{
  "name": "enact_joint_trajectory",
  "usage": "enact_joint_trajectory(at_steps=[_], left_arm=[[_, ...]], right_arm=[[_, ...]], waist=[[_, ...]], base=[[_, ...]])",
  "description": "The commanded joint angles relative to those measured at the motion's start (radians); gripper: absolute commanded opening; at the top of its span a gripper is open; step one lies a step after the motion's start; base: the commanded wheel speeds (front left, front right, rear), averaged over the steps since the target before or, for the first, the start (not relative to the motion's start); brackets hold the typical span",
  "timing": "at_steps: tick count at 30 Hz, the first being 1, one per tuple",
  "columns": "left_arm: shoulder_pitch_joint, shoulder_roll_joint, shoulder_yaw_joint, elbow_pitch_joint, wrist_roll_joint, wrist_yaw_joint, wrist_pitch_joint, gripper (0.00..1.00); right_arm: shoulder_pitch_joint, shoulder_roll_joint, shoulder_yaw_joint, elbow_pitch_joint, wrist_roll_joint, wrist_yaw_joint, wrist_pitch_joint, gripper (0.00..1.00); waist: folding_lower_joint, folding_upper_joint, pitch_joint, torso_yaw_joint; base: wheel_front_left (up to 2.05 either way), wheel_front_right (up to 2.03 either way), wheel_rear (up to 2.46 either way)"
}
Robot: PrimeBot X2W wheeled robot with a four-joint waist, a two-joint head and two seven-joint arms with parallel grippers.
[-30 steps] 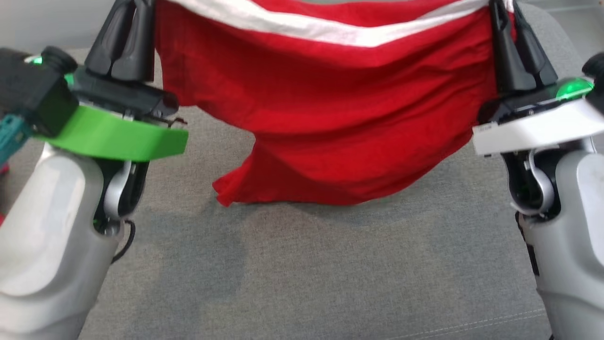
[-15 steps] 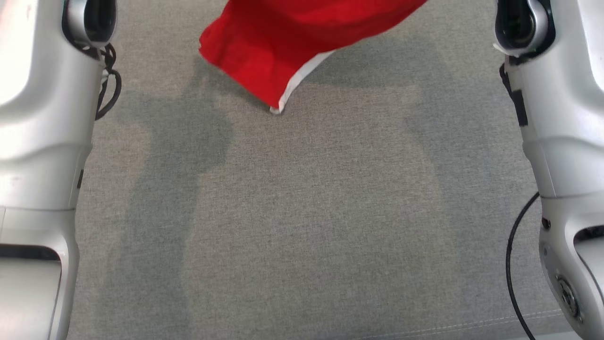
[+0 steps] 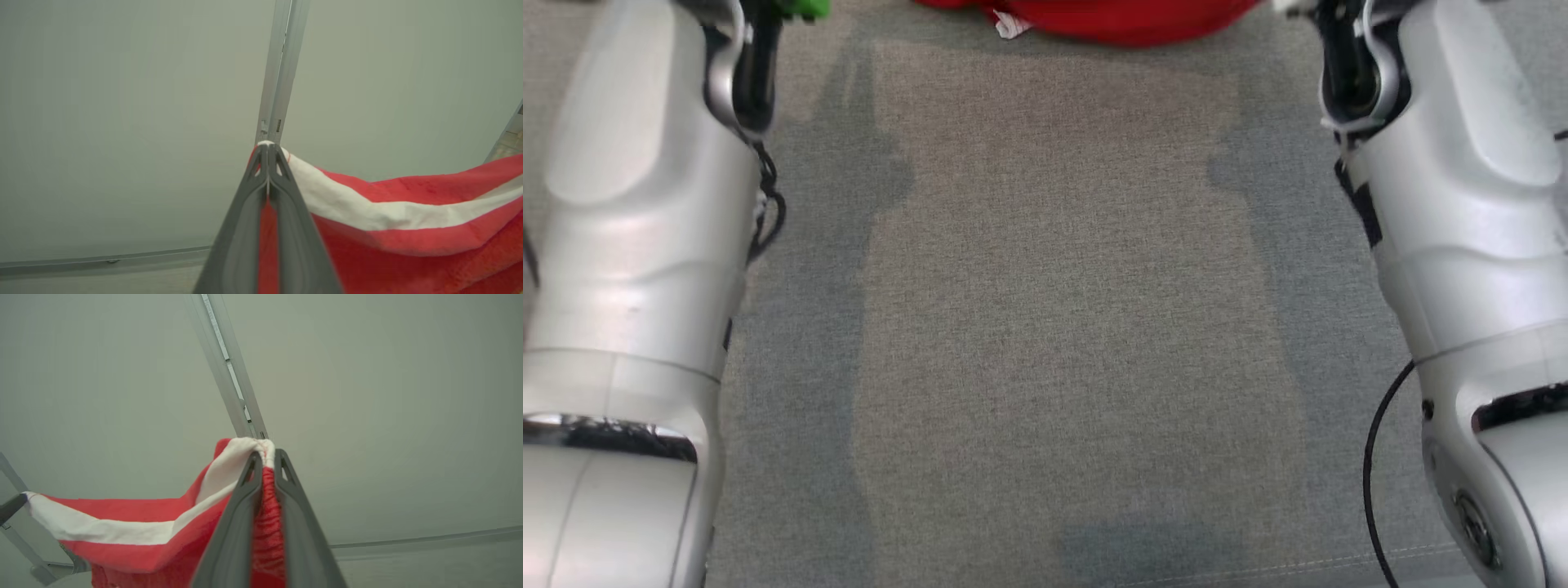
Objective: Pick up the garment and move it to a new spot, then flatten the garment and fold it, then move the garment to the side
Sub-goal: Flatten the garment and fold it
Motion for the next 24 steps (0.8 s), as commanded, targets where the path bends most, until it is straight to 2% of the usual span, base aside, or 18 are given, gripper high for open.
enact_joint_trajectory(at_steps=[1, 7, 11, 14, 22, 24], left_arm=[[0.042, -0.009, 0.003, 0.018, 0.003, -0.005, -0.003, 0.0], [0.223, -0.035, 0.025, 0.039, 0.003, -0.008, -0.003, 0.0], [0.364, -0.04, 0.037, -0.02, 0.025, -0.008, -0.003, 0.0], [0.473, -0.031, 0.034, -0.088, 0.073, -0.008, -0.003, 0.0], [0.8, 0.004, 0.102, -0.37, 0.158, -0.008, -0.003, 0.0], [0.882, 0.026, 0.104, -0.434, 0.172, -0.008, -0.003, 0.0]], right_arm=[[0.035, -0.001, 0.006, 0.017, 0.013, 0.0, -0.001, 0.0], [0.223, 0.002, 0.07, 0.057, 0.045, 0.0, -0.001, 0.0], [0.374, 0.003, 0.112, 0.01, 0.073, 0.0, -0.001, 0.0], [0.487, -0.014, 0.134, -0.061, 0.083, 0.0, -0.001, 0.0], [0.778, -0.061, 0.187, -0.269, 0.071, 0.0, -0.001, 0.0], [0.843, -0.075, 0.205, -0.302, 0.073, 0.0, -0.001, 0.0]], waist=[[-0.0002, 0.0, 0.002, 0.0], [-0.0002, 0.0, -0.004, -0.003], [-0.0002, 0.0, -0.027, 0.0], [-0.0002, 0.0, -0.045, 0.002], [-0.0002, 0.0, -0.129, -0.011], [-0.0002, 0.0, -0.154, -0.015]], base=[[0.0, 0.0, 0.0], [0.0, 0.0, 0.0], [0.0, 0.0, 0.0], [0.0, 0.0, 0.0], [0.0, 0.0, 0.0], [0.0, 0.0, 0.0]])
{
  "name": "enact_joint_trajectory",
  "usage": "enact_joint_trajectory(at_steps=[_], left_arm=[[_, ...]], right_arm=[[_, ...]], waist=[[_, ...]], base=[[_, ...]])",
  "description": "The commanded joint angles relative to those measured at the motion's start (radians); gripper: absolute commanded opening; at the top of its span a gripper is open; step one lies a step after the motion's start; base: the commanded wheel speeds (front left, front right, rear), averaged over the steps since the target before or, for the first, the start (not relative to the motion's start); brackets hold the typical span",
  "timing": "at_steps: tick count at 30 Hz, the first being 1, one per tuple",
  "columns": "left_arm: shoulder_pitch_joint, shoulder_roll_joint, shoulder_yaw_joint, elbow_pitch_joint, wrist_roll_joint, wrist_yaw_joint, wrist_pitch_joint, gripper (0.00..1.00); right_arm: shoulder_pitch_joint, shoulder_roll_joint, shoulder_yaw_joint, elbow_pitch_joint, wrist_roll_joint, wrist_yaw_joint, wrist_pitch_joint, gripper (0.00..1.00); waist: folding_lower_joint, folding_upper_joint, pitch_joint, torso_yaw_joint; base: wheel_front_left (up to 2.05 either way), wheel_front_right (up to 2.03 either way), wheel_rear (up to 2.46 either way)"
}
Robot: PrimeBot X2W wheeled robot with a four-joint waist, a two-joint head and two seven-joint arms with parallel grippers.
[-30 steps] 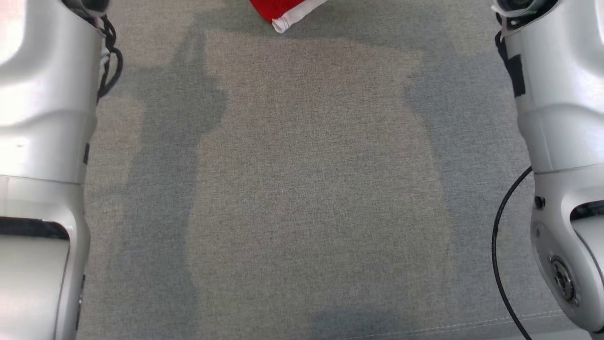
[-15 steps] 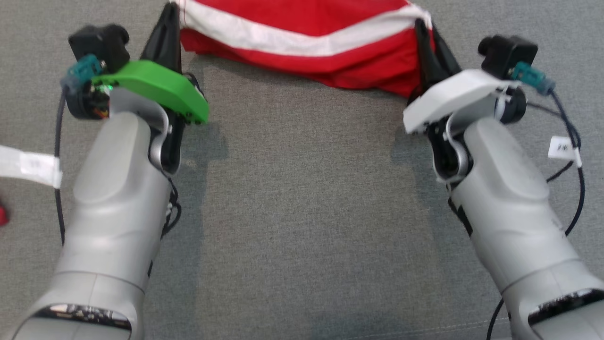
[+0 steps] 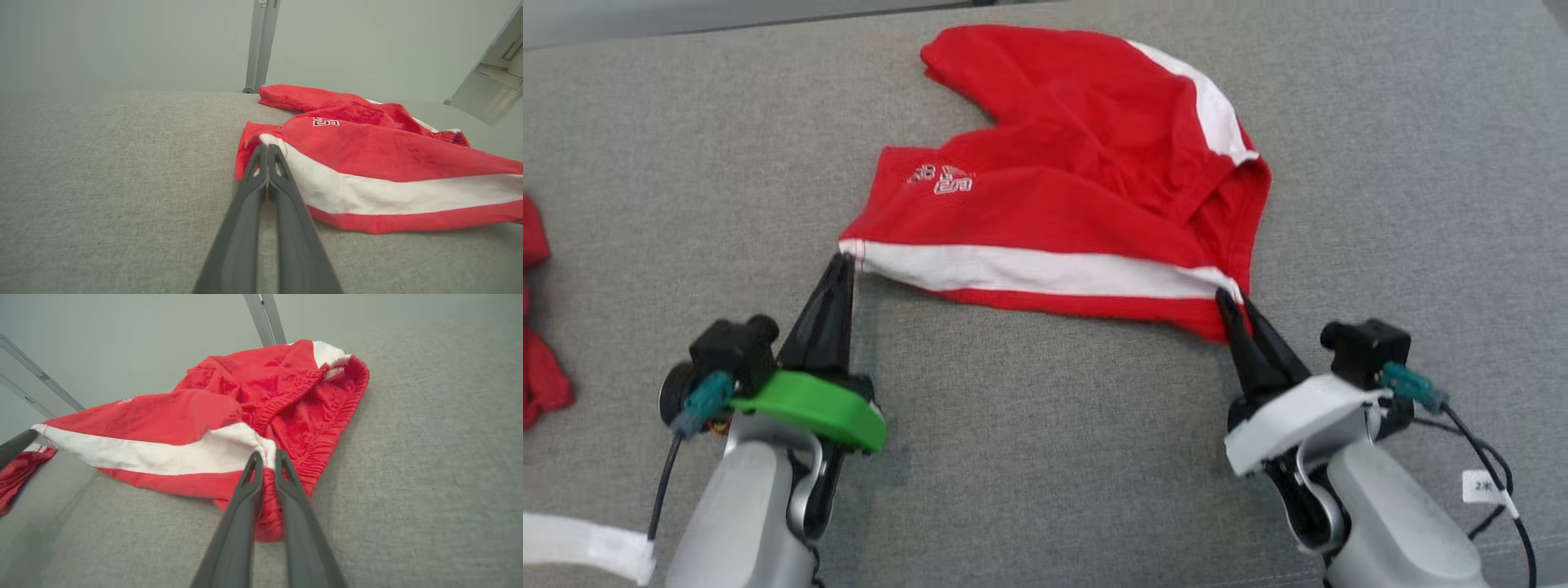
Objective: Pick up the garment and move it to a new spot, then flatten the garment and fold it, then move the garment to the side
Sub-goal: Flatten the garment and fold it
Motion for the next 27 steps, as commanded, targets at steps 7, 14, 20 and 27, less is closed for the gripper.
enact_joint_trajectory(at_steps=[7, 14, 20, 27], left_arm=[[0.295, 0.044, -0.007, -0.194, 0.0, 0.013, 0.018, 0.0], [0.505, 0.045, -0.014, -0.389, -0.041, 0.077, 0.152, 0.0], [0.663, 0.066, -0.01, -0.598, -0.06, 0.158, 0.308, 0.0], [0.642, 0.088, 0.013, -0.688, -0.056, 0.175, 0.325, 0.0]], right_arm=[[0.223, -0.053, 0.028, -0.074, -0.028, 0.0, 0.0, 0.0], [0.421, -0.064, 0.0, -0.189, -0.077, 0.0, 0.055, 0.0], [0.61, -0.042, -0.08, -0.346, -0.14, 0.0, 0.164, 0.0], [0.621, -0.01, -0.12, -0.432, -0.173, 0.0, 0.225, 0.0]], waist=[[0.0, 0.0, -0.134, -0.008], [0.0, 0.0, -0.185, 0.002], [0.0, 0.0, -0.192, 0.007], [0.0, 0.0, -0.155, -0.015]], base=[[0.0, 0.0, 0.0], [0.0, 0.0, 0.0], [0.0, 0.0, 0.0], [0.0, 0.0, 0.0]])
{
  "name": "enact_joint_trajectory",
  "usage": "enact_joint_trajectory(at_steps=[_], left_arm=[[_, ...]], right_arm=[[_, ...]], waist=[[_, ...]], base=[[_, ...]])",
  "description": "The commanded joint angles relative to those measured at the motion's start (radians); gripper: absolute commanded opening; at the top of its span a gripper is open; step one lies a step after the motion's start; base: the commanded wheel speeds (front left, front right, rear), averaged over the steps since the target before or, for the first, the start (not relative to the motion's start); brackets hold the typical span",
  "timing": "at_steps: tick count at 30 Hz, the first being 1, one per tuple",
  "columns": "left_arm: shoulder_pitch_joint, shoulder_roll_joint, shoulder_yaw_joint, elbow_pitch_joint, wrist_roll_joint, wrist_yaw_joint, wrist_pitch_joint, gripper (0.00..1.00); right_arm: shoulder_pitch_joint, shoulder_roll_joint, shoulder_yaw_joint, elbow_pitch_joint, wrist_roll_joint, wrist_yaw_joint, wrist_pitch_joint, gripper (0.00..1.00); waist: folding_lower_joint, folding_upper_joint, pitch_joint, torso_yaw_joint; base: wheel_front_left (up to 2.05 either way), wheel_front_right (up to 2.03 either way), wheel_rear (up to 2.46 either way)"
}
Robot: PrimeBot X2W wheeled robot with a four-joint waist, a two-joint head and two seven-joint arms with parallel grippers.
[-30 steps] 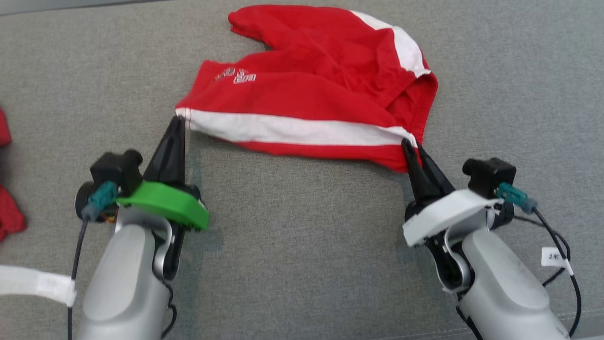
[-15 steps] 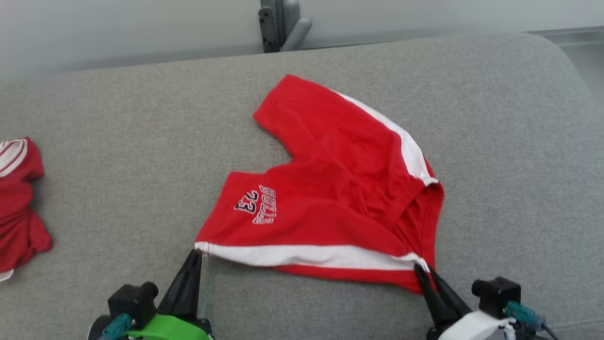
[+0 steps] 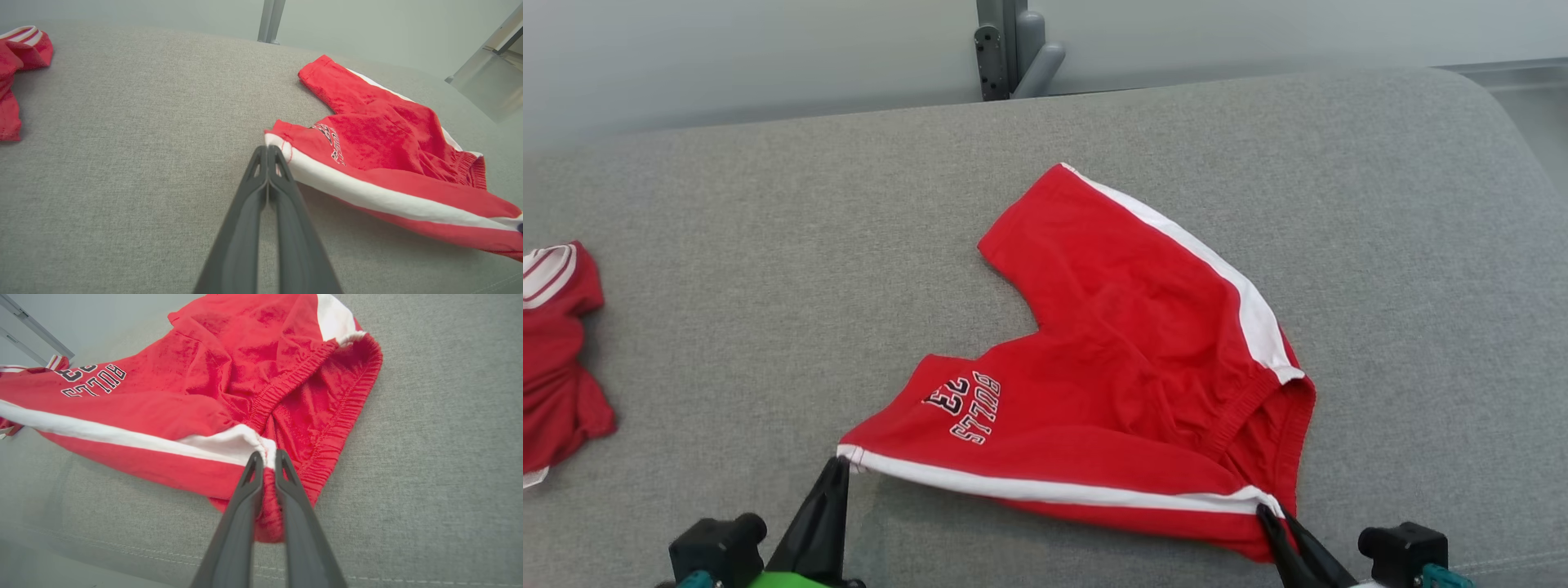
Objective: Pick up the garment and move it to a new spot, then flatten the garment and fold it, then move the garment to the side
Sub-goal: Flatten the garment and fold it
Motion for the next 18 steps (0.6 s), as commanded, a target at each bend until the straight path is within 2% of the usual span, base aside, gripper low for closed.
enact_joint_trajectory(at_steps=[1, 4, 9, 14, 15, 16, 18], left_arm=[[-0.036, 0.01, 0.004, -0.007, 0.011, -0.004, -0.005, 0.0], [-0.105, 0.026, 0.008, -0.009, 0.028, -0.015, -0.004, 0.0], [-0.317, 0.03, -0.012, 0.02, 0.054, -0.05, 0.0, 0.0], [-0.579, 0.004, -0.04, 0.15, 0.057, -0.1, 0.004, 0.0], [-0.579, 0.004, -0.04, 0.15, 0.057, -0.1, 0.004, 0.0], [-0.68, -0.004, -0.053, 0.235, 0.061, -0.115, 0.009, 0.0], [-0.73, -0.007, -0.06, 0.279, 0.066, -0.122, 0.011, 0.0]], right_arm=[[-0.023, 0.006, -0.006, -0.008, -0.002, 0.0, 0.005, 0.0], [-0.091, 0.026, -0.01, -0.013, 0.004, 0.0, 0.023, 0.0], [-0.233, 0.049, -0.041, 0.009, 0.021, 0.0, 0.033, 0.0], [-0.347, 0.072, -0.107, 0.071, 0.041, 0.0, 0.009, 0.0], [-0.347, 0.072, -0.107, 0.071, 0.041, 0.0, 0.009, 0.0], [-0.387, 0.076, -0.12, 0.105, 0.049, 0.0, -0.004, 0.0], [-0.405, 0.078, -0.122, 0.12, 0.064, 0.0, -0.011, 0.0]], waist=[[0.0001, 0.0, 0.019, -0.015], [0.0001, 0.0, 0.048, -0.044], [0.0001, 0.0, 0.115, -0.074], [0.0001, 0.0, 0.181, -0.099], [0.0001, 0.0, 0.181, -0.099], [0.0001, 0.0, 0.204, -0.115], [0.0001, 0.0, 0.214, -0.124]], base=[[0.0, 0.0, 0.0], [0.0, 0.0, 0.0], [0.0, 0.0, 0.0], [0.0, 0.0, 0.0], [0.0, 0.0, 0.0], [0.0, 0.0, 0.0], [0.0, 0.0, 0.0]])
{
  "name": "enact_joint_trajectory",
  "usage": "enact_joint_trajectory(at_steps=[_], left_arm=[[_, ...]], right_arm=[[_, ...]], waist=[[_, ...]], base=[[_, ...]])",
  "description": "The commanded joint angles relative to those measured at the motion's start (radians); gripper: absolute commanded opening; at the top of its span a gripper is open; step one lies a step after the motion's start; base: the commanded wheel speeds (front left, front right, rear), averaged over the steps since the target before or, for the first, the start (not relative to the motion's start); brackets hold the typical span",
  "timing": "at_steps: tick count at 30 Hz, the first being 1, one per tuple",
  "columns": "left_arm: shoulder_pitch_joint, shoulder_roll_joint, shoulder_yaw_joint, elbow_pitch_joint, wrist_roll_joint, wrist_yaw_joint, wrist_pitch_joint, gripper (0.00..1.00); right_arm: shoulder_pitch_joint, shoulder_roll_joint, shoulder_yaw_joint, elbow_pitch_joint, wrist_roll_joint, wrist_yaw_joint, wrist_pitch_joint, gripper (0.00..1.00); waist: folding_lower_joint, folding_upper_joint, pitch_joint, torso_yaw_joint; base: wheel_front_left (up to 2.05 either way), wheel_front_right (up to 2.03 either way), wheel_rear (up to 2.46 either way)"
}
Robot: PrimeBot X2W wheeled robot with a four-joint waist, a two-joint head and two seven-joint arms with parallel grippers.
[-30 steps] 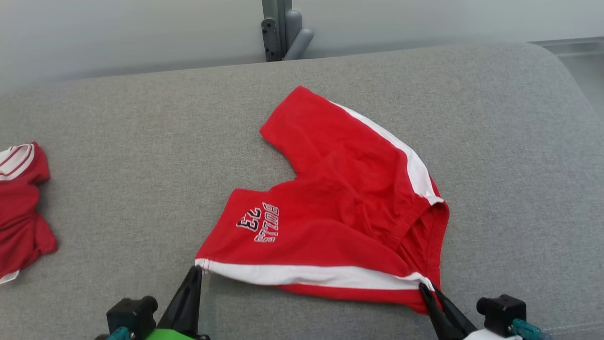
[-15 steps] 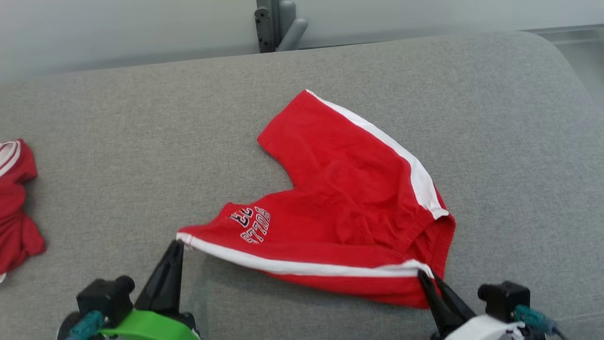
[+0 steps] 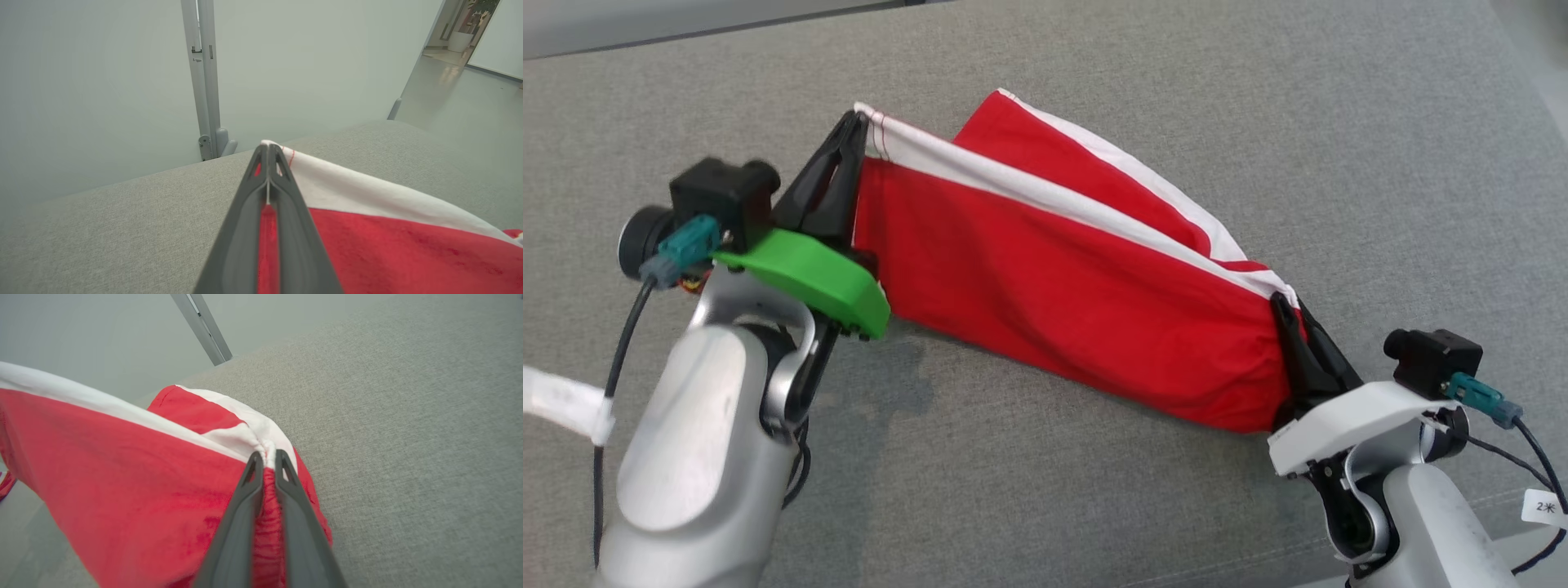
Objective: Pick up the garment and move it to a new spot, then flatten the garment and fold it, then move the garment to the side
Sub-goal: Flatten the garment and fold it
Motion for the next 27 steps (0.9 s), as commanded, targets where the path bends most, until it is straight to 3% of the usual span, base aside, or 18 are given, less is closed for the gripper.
enact_joint_trajectory(at_steps=[1, 6, 13, 23, 24, 25, 26, 27], left_arm=[[-0.096, -0.003, -0.012, 0.086, 0.013, -0.014, 0.002, 0.0], [-0.283, -0.024, -0.057, 0.332, 0.029, -0.037, -0.009, 0.0], [-0.438, -0.047, -0.075, 0.614, 0.025, -0.046, -0.052, 0.0], [-0.589, -0.077, -0.125, 0.905, 0.018, -0.056, -0.19, 0.0], [-0.596, -0.079, -0.129, 0.926, 0.015, -0.057, -0.201, 0.0], [-0.602, -0.081, -0.132, 0.95, 0.008, -0.057, -0.205, 0.0], [-0.606, -0.085, -0.138, 0.971, 0.007, -0.058, -0.208, 0.24], [-0.61, -0.088, -0.144, 0.985, -0.002, -0.058, -0.214, 0.65]], right_arm=[[-0.043, 0.001, 0.002, 0.032, 0.025, 0.0, -0.023, 0.0], [-0.125, 0.002, 0.045, 0.121, 0.102, 0.0, -0.093, 0.0], [-0.212, 0.001, 0.097, 0.213, 0.121, 0.0, -0.132, 0.0], [-0.275, 0.002, 0.164, 0.275, 0.159, 0.0, -0.17, 0.0], [-0.279, 0.001, 0.172, 0.277, 0.159, 0.0, -0.174, 0.24], [-0.281, 0.001, 0.179, 0.279, 0.158, 0.0, -0.176, 0.55], [-0.282, 0.001, 0.183, 0.28, 0.156, 0.0, -0.178, 1.0], [-0.284, 0.001, 0.187, 0.28, 0.152, 0.0, -0.179, 1.0]], waist=[[0.0001, 0.0, 0.067, -0.061], [0.0001, 0.0, 0.109, -0.108], [0.0001, 0.0, 0.15, -0.151], [0.0001, 0.0, 0.182, -0.194], [0.0001, 0.0, 0.183, -0.198], [0.0001, 0.0, 0.183, -0.202], [0.0001, 0.0, 0.183, -0.205], [0.0001, 0.0, 0.182, -0.207]], base=[[0.0, 0.0, 0.0], [0.0, 0.0, 0.0], [0.0, 0.0, 0.0], [0.0, 0.0, 0.0], [0.0, 0.0, 0.0], [0.0, 0.0, 0.0], [0.0, 0.0, 0.0], [0.0, 0.0, 0.0]])
